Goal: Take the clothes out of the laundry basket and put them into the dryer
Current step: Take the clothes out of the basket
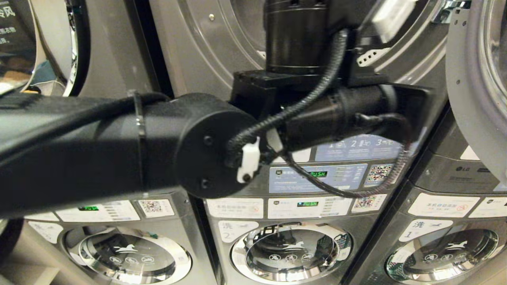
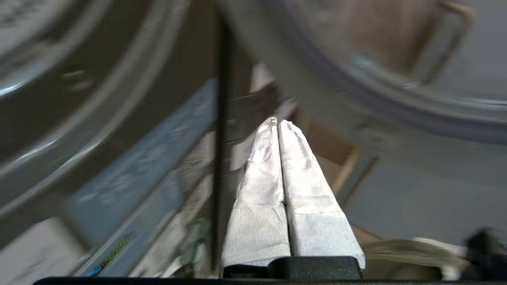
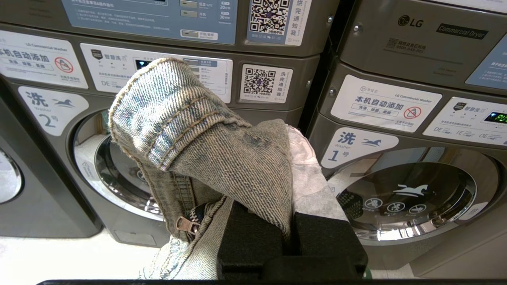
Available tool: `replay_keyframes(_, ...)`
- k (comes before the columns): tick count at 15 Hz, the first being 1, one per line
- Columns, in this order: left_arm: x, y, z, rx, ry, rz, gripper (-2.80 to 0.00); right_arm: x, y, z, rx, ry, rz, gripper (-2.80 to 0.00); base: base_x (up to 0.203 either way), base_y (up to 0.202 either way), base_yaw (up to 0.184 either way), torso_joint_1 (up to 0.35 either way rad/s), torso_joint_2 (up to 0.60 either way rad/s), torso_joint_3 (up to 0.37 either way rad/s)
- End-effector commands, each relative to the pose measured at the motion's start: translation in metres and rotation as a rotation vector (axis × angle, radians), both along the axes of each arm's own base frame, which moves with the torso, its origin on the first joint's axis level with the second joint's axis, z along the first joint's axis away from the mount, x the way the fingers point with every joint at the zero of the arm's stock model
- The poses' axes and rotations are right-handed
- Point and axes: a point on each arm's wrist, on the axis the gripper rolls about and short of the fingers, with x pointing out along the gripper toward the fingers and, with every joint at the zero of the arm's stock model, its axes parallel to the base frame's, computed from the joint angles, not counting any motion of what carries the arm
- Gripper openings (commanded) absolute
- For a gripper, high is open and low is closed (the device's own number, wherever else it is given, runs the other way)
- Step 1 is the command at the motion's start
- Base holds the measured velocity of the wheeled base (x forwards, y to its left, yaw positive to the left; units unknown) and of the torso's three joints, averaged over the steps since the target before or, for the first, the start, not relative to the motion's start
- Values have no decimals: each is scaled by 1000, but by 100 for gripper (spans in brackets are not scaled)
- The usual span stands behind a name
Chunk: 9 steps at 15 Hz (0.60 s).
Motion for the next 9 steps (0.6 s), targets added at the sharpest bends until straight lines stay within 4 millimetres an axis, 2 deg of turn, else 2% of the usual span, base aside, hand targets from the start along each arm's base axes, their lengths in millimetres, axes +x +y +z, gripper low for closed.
replay_keyframes(1, 20, 29, 6, -2, 0, 78, -280, 0, 0, 0, -2, 0, 0, -280, 0, 0, 0, 0, 0, 0)
replay_keyframes(5, 47, 114, -3, 46, 41, 265, -280, 0, 0, 0, -6, 0, 2, -280, 0, 0, 0, 0, 0, 0)
replay_keyframes(7, 45, 166, -8, 53, 49, 340, -280, 0, 0, 0, -4, 0, 2, -280, 0, 0, 0, 0, 0, 0)
replay_keyframes(9, 31, 223, -15, 59, 61, 433, -280, 0, 0, 0, -1, 0, 0, -280, 0, 0, 0, 0, 0, 0)
